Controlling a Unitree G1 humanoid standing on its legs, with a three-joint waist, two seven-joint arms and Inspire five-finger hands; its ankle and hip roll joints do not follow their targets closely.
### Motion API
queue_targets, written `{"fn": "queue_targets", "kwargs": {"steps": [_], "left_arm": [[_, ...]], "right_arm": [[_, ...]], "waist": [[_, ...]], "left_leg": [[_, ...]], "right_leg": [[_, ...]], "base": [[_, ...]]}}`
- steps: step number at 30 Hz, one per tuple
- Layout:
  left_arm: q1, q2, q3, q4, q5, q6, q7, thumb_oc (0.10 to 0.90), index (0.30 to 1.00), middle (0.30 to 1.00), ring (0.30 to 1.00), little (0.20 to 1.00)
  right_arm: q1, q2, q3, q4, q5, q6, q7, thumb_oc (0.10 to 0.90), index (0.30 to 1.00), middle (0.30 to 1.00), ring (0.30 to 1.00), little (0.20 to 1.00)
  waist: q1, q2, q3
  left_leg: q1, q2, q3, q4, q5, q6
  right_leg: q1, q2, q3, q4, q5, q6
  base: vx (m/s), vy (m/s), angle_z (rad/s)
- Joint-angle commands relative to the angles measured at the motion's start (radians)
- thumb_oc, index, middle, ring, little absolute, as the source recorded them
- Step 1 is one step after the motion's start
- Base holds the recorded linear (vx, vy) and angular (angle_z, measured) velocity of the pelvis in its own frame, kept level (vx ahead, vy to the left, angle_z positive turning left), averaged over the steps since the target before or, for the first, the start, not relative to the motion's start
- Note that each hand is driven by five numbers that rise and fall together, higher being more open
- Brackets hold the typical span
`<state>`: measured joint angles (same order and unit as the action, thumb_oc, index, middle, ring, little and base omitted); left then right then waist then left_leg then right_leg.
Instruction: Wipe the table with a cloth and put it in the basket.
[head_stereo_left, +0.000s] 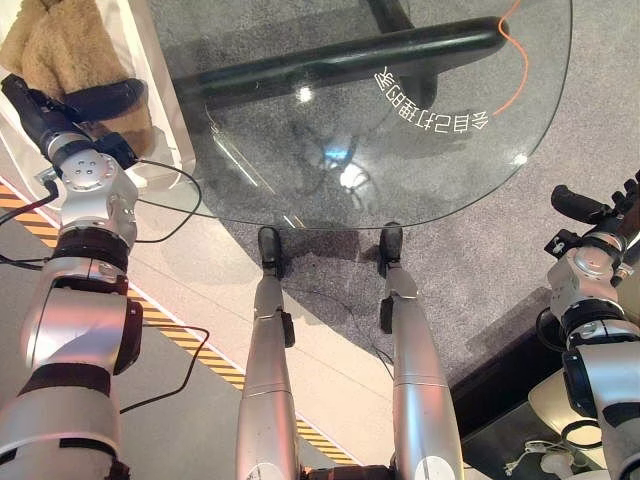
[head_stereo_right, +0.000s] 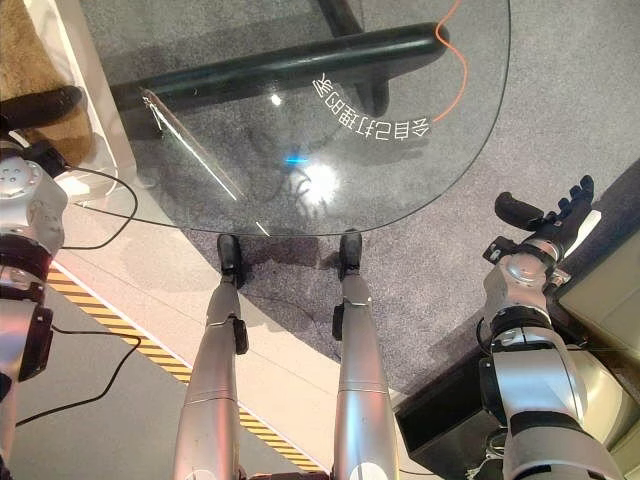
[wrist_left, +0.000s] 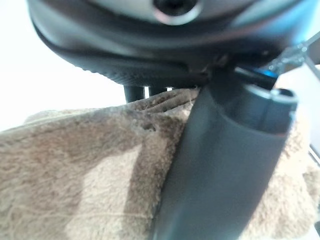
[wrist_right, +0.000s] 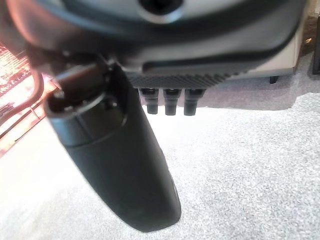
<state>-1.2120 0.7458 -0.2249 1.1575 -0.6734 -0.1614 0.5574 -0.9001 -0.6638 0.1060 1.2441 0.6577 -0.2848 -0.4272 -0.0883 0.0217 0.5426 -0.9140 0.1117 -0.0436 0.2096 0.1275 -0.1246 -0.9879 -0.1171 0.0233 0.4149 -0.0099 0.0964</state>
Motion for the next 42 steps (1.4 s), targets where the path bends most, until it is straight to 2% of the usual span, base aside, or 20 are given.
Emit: {"fn": "queue_targets", "kwargs": {"steps": [1,4,8,13,17,25,27,29,30,42], "left_arm": [[-0.054,0.114,0.021,0.067,0.001,-0.028,0.068,0.100,0.300,0.300,0.300,0.200],[-0.066,0.114,0.014,0.065,0.007,-0.020,0.073,0.100,0.300,0.300,0.300,0.200],[-0.071,0.116,0.009,0.067,0.005,-0.016,0.067,0.100,0.300,0.300,0.300,0.200],[-0.070,0.113,0.006,0.053,0.011,-0.002,0.080,0.100,0.300,0.300,0.300,0.200],[-0.069,0.105,0.005,0.040,0.010,0.014,0.091,0.100,0.300,0.300,0.300,0.200],[-0.065,0.090,0.009,0.036,-0.010,0.052,0.086,0.100,0.300,0.300,0.300,0.200],[-0.064,0.090,0.010,0.039,-0.013,0.064,0.081,0.182,0.371,0.371,0.371,0.282],[-0.067,0.086,0.005,0.046,-0.024,0.089,0.075,0.438,0.589,0.589,0.589,0.538],[-0.068,0.083,0.004,0.047,-0.029,0.093,0.075,0.800,0.900,0.900,0.900,0.900],[-0.058,0.078,0.006,0.063,-0.048,0.084,0.068,0.800,0.900,0.900,0.900,0.900]], "right_arm": [[0.008,-0.070,0.031,0.054,0.087,0.083,0.108,0.800,0.900,0.900,0.900,0.900],[0.019,-0.056,0.056,0.082,0.119,0.174,0.241,0.800,0.900,0.900,0.900,0.900],[0.049,-0.033,0.073,0.106,0.125,0.211,0.389,0.800,0.900,0.900,0.900,0.900],[0.092,-0.007,0.089,0.114,0.118,0.230,0.492,0.800,0.900,0.900,0.900,0.900],[0.110,0.014,0.100,0.115,0.095,0.262,0.528,0.800,0.900,0.900,0.900,0.900],[0.120,0.027,0.106,0.110,0.070,0.303,0.529,0.800,0.900,0.900,0.900,0.900],[0.123,0.030,0.106,0.109,0.063,0.308,0.529,0.800,0.900,0.900,0.900,0.900],[0.123,0.033,0.108,0.109,0.054,0.326,0.531,0.800,0.900,0.900,0.900,0.900],[0.121,0.034,0.108,0.108,0.052,0.333,0.530,0.800,0.900,0.900,0.900,0.900],[0.128,0.028,0.106,0.109,0.044,0.337,0.527,0.800,0.900,0.900,0.900,0.900]], "waist": [[0.012,-0.011,-0.023],[0.016,-0.013,-0.023],[0.018,-0.015,-0.023],[0.017,-0.012,-0.023],[0.017,-0.010,-0.023],[0.015,-0.008,-0.023],[0.014,-0.009,-0.023],[0.013,-0.009,-0.023],[0.013,-0.009,-0.023],[0.010,-0.007,-0.023]], "left_leg": [[0.008,-0.071,0.015,0.066,-0.103,0.048],[0.008,-0.071,0.014,0.068,-0.102,0.048],[0.004,-0.070,0.012,0.078,-0.101,0.047],[0.003,-0.070,0.011,0.084,-0.100,0.047],[0.003,-0.073,0.011,0.086,-0.099,0.050],[-0.003,-0.076,0.011,0.091,-0.096,0.052],[-0.005,-0.076,0.011,0.092,-0.095,0.052],[-0.006,-0.076,0.011,0.092,-0.094,0.053],[-0.007,-0.076,0.011,0.092,-0.093,0.053],[-0.014,-0.078,0.012,0.100,-0.090,0.054]], "right_leg": [[0.092,0.093,-0.078,-0.074,-0.064,-0.054],[0.091,0.092,-0.079,-0.074,-0.064,-0.057],[0.087,0.092,-0.080,-0.064,-0.062,-0.058],[0.085,0.092,-0.079,-0.056,-0.063,-0.060],[0.085,0.093,-0.079,-0.055,-0.063,-0.061],[0.081,0.094,-0.079,-0.051,-0.061,-0.063],[0.080,0.094,-0.079,-0.051,-0.059,-0.063],[0.078,0.094,-0.079,-0.051,-0.057,-0.063],[0.077,0.094,-0.079,-0.051,-0.056,-0.063],[0.069,0.094,-0.076,-0.045,-0.052,-0.064]], "base": [[0.00,0.000,0.00],[0.00,0.000,0.00],[0.00,-0.009,0.00],[0.00,0.000,0.00],[0.00,0.000,0.00],[0.00,0.000,0.00],[0.00,0.000,0.00],[0.00,0.000,0.00],[0.00,0.000,0.00],[0.00,0.000,0.00]]}}
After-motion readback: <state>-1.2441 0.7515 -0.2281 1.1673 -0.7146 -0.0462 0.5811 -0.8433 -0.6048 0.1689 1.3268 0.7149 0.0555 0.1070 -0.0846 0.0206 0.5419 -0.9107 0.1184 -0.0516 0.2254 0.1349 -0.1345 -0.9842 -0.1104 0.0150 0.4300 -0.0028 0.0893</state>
